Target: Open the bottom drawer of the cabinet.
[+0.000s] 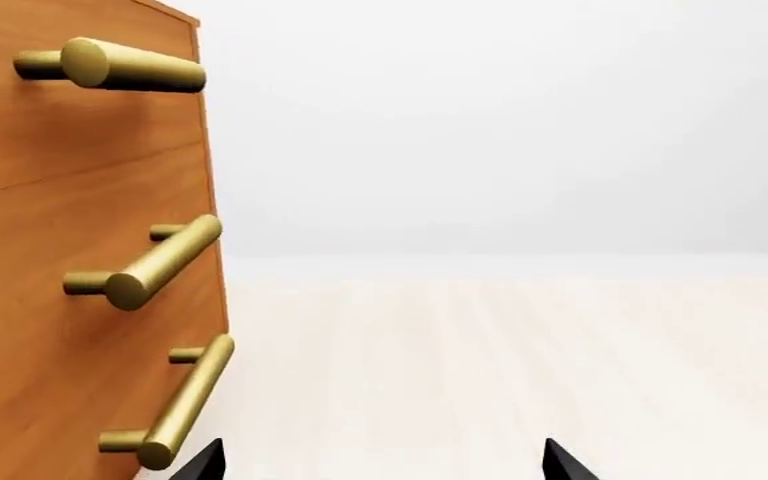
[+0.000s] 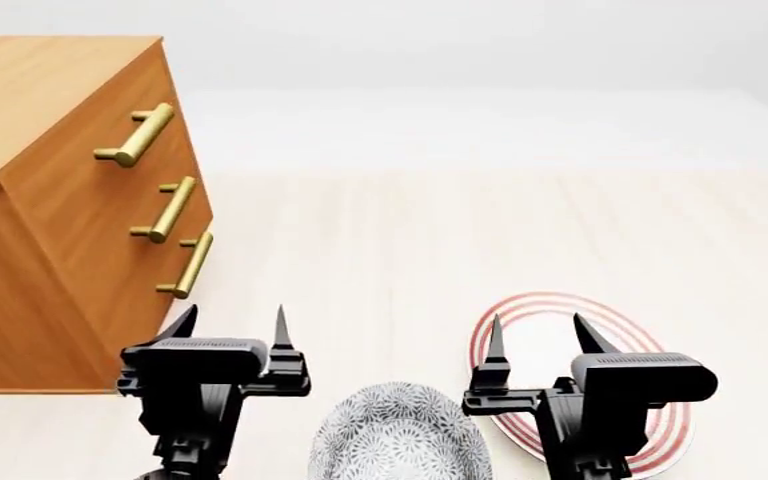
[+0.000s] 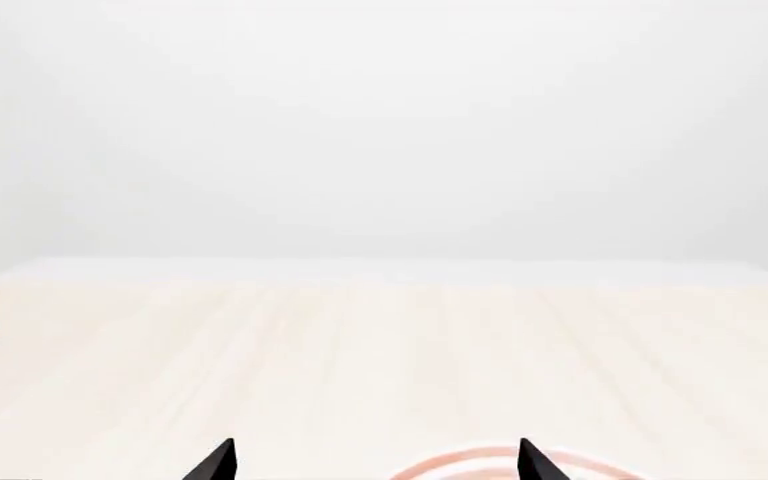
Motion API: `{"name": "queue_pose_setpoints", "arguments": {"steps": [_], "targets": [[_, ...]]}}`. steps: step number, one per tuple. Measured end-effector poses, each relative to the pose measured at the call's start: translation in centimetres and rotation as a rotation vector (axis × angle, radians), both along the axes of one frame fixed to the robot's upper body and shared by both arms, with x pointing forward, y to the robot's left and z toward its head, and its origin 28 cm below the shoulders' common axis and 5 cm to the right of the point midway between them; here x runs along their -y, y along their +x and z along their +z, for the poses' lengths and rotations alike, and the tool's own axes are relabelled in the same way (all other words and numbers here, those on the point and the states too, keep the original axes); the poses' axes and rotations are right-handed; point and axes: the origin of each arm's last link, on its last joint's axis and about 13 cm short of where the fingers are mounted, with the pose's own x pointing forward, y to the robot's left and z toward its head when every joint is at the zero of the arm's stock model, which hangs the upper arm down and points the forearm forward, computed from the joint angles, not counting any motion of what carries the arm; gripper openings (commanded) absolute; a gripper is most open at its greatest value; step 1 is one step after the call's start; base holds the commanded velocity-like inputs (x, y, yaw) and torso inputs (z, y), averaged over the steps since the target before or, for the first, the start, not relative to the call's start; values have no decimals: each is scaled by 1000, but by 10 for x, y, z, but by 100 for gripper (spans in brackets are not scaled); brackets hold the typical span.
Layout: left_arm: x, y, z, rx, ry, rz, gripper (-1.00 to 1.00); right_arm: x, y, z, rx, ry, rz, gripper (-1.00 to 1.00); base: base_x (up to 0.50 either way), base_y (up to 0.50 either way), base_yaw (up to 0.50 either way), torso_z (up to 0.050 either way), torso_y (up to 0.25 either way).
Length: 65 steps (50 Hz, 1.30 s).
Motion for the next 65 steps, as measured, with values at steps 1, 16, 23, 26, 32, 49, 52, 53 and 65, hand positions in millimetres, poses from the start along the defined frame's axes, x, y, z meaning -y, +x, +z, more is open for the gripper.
{"name": "queue_pose_setpoints", "arguments": {"steps": [1, 16, 23, 26, 32, 49, 52, 53, 65], "targets": [[0, 1, 1, -4, 11, 1, 100, 0, 0, 0, 0, 0, 0, 100, 0, 0, 0, 0, 0], [-5, 49, 22, -84, 305, 16, 100, 0, 0, 2, -3, -5, -3, 100, 0, 0, 0, 0, 0], [-10, 71, 15, -145, 436, 60, 100, 0, 0, 3, -1, -6, -3, 100, 0, 0, 0, 0, 0], [-11, 78, 11, -170, 483, 76, 100, 0, -1, 4, 1, -7, -3, 100, 0, 0, 0, 0, 0], [-15, 90, 3, -213, 559, 105, 100, 1, -1, 4, 1, -7, -5, 100, 0, 0, 0, 0, 0], [-21, 106, -15, -284, 710, 157, 100, 1, -1, 3, 2, -5, -6, 100, 0, 0, 0, 0, 0], [-22, 108, -17, -292, 735, 168, 100, 1, -1, 3, 2, -5, -6, 100, 0, 0, 0, 0, 0], [-22, 109, -18, -295, 744, 172, 100, 0, -1, 3, 2, -5, -6, 100, 0, 0, 0, 0, 0], [-26, 113, -25, -321, 816, 201, 100, 0, -1, 3, 3, -2, -6, 100, 0, 0, 0, 0, 0]]}}
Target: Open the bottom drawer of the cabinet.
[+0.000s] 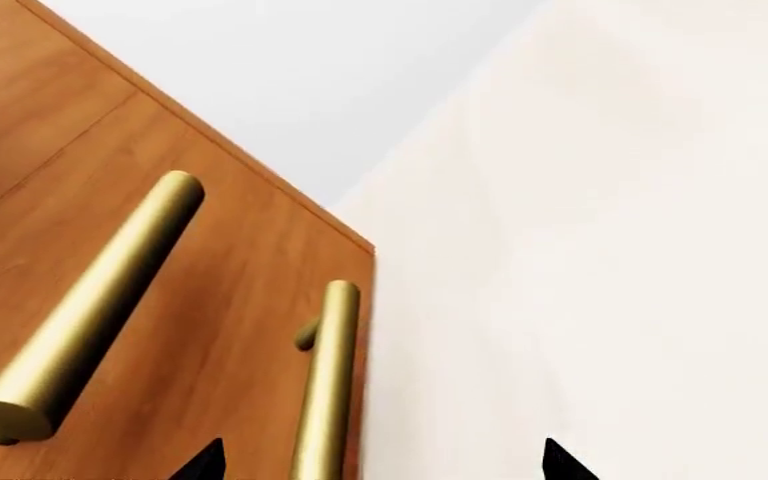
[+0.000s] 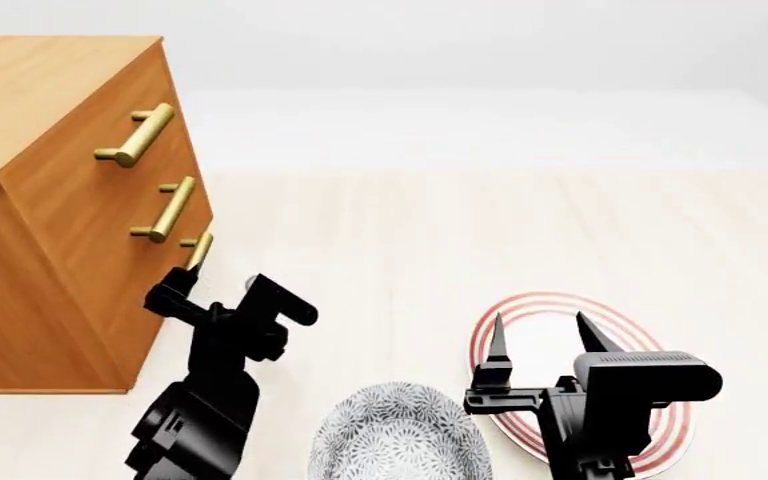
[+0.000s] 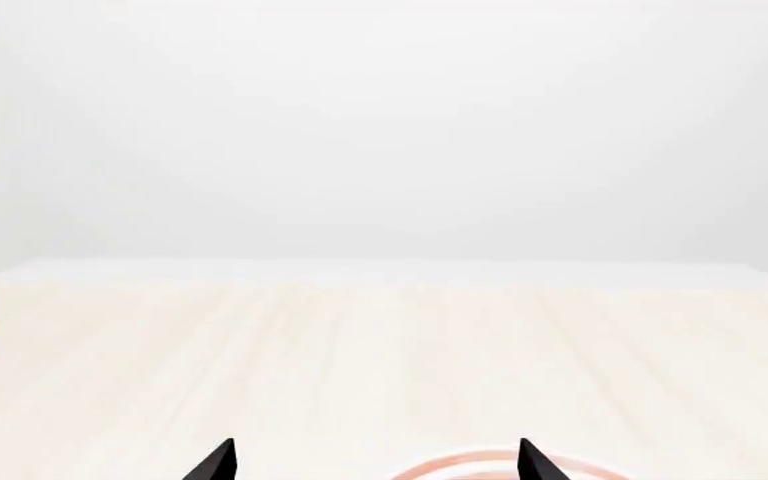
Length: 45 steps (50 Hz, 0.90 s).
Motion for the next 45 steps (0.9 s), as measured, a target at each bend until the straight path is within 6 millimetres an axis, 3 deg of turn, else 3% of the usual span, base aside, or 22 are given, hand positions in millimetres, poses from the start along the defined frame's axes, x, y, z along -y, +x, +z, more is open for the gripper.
{"name": "queue_pose_setpoints", "arguments": {"steps": [45], "targets": [[-17, 27, -11, -42, 90, 108, 100, -1, 0, 0, 1, 6, 5, 100, 0, 0, 0, 0, 0]]}}
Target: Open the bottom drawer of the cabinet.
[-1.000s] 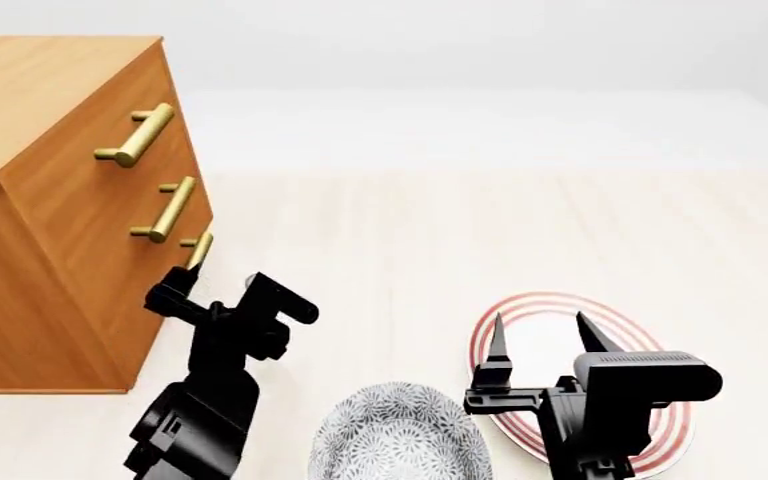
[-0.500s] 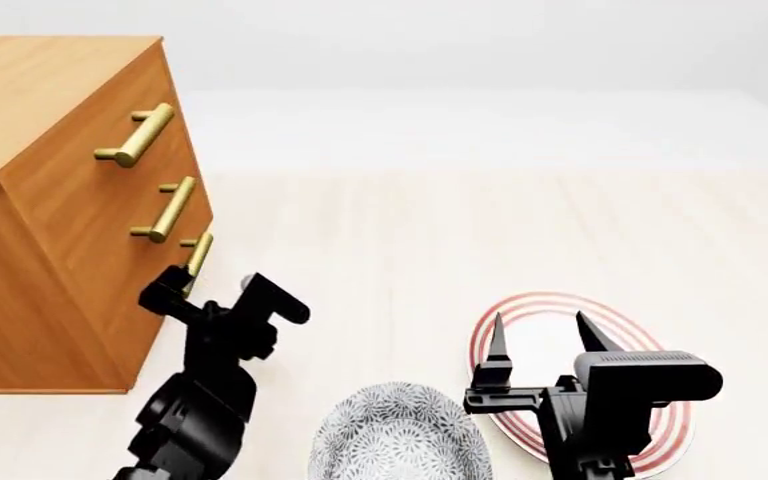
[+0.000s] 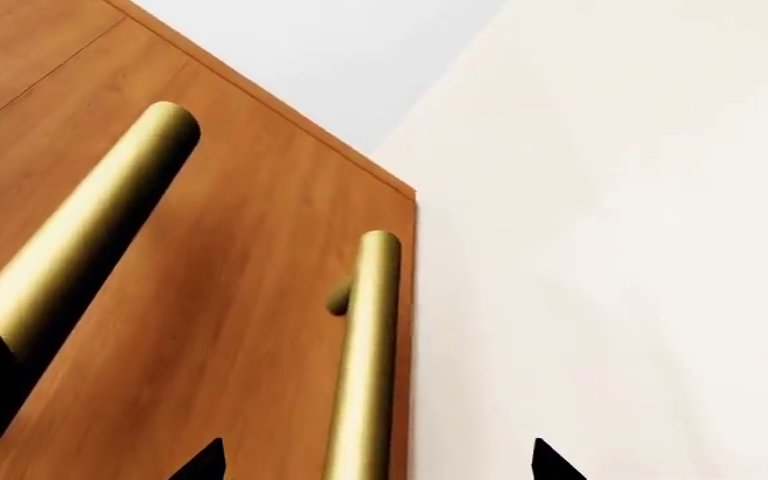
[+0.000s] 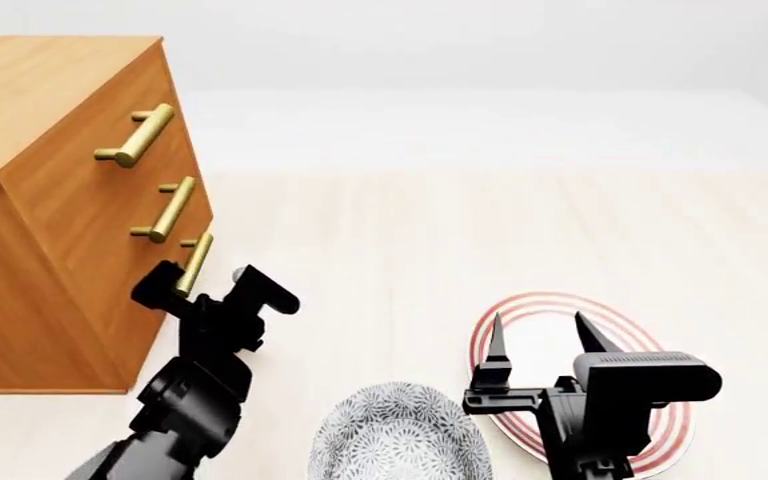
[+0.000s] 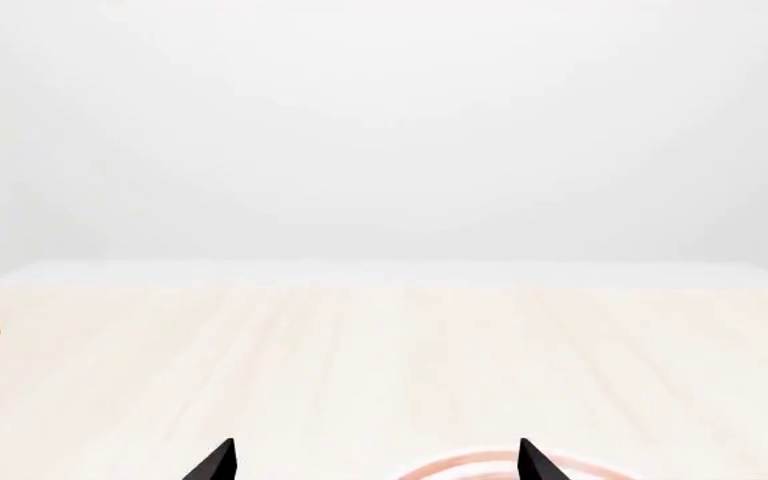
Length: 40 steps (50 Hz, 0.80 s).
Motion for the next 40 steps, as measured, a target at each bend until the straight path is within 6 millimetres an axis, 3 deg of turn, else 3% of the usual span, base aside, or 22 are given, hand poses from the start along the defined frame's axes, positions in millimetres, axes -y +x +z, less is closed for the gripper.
{"name": "queue_pose_setpoints", "arguments": {"steps": [40], "targets": [[-6, 2, 3, -28, 38, 117, 100, 0, 0, -2, -4, 6, 2, 100, 0, 0, 0, 0, 0]]}}
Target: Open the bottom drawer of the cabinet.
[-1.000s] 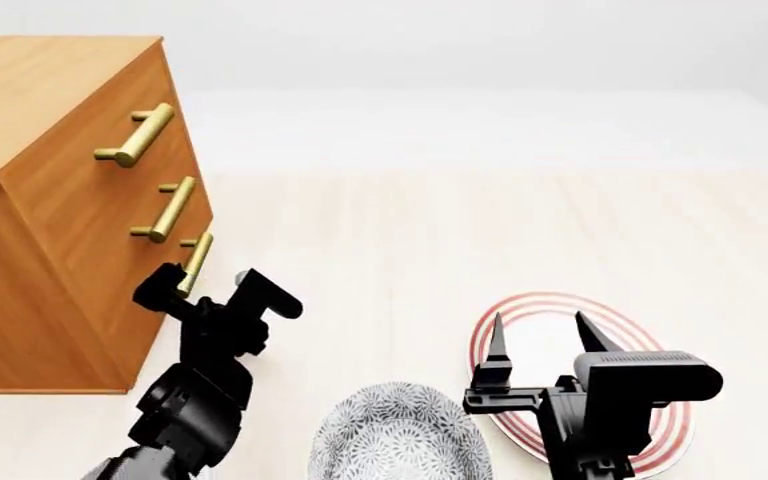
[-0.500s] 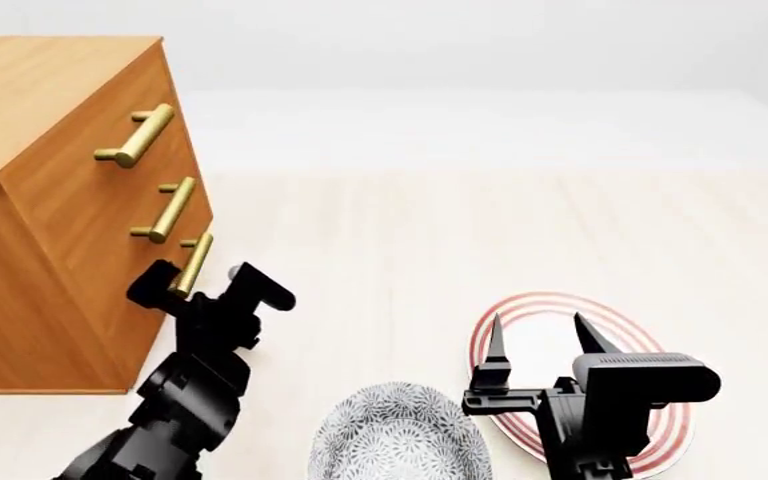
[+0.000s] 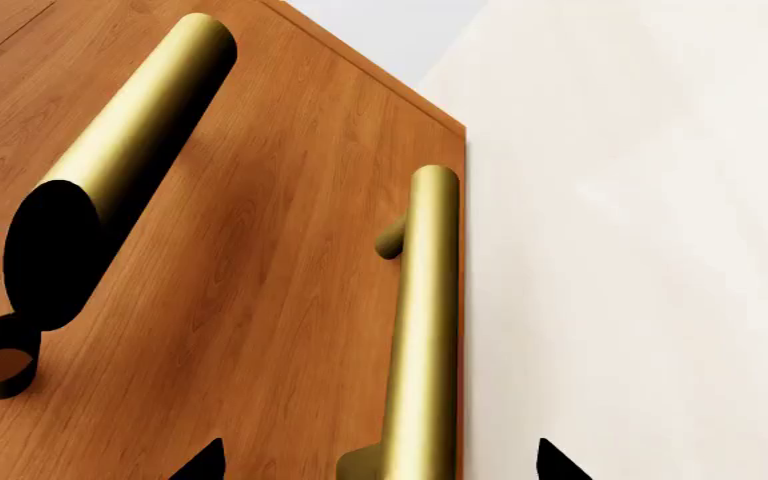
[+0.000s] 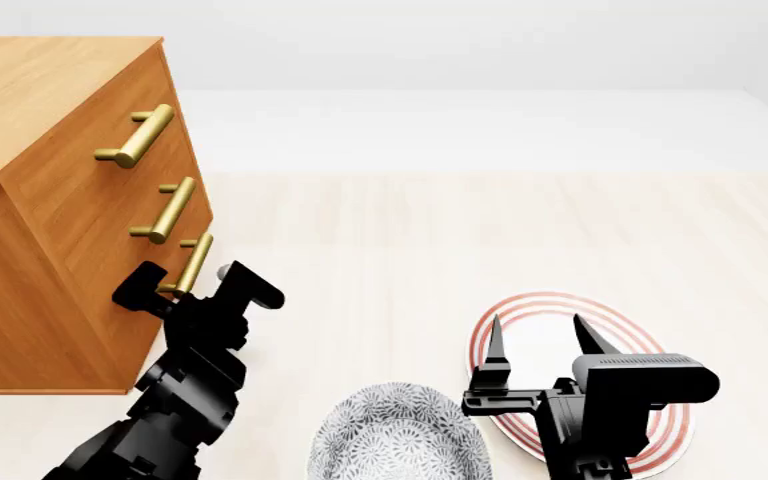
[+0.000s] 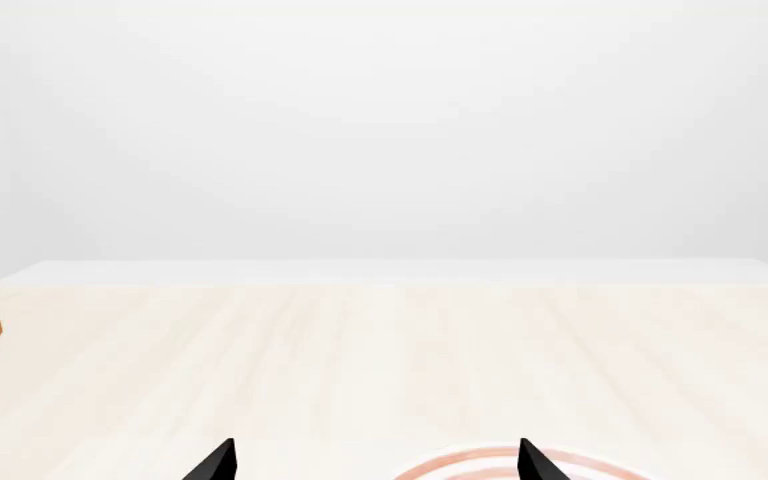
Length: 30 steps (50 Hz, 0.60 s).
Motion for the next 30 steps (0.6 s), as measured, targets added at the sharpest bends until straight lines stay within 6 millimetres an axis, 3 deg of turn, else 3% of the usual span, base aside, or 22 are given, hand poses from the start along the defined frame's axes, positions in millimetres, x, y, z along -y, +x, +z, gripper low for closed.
{"name": "queue_pose_setpoints", "arguments": {"steps": [7, 8, 30], "targets": [[-1, 0, 0, -5, 7, 9, 100, 0, 0, 0, 0, 0, 0, 100, 0, 0, 0, 0, 0], [-1, 0, 0, -5, 8, 9, -100, 0, 0, 0, 0, 0, 0, 100, 0, 0, 0, 0, 0], [-4, -4, -5, -28, 17, 10, -100, 0, 0, -1, 0, 2, 0, 100, 0, 0, 0, 0, 0]]}}
